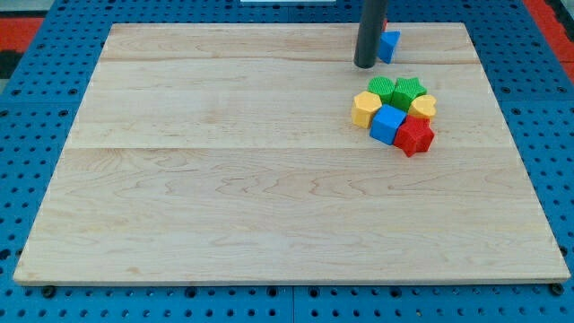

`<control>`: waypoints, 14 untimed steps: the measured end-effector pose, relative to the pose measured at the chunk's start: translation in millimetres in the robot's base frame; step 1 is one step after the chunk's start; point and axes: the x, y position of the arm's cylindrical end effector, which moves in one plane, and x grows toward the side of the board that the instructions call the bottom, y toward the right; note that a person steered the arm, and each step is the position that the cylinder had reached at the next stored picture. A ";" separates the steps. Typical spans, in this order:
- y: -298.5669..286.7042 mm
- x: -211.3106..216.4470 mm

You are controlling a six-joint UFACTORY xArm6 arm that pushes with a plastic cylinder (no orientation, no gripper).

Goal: Push the blue triangle into the group of blocks

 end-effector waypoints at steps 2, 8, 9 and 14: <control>-6.2 -46.4; 97.0 -29.3; 119.7 -13.5; 91.6 24.3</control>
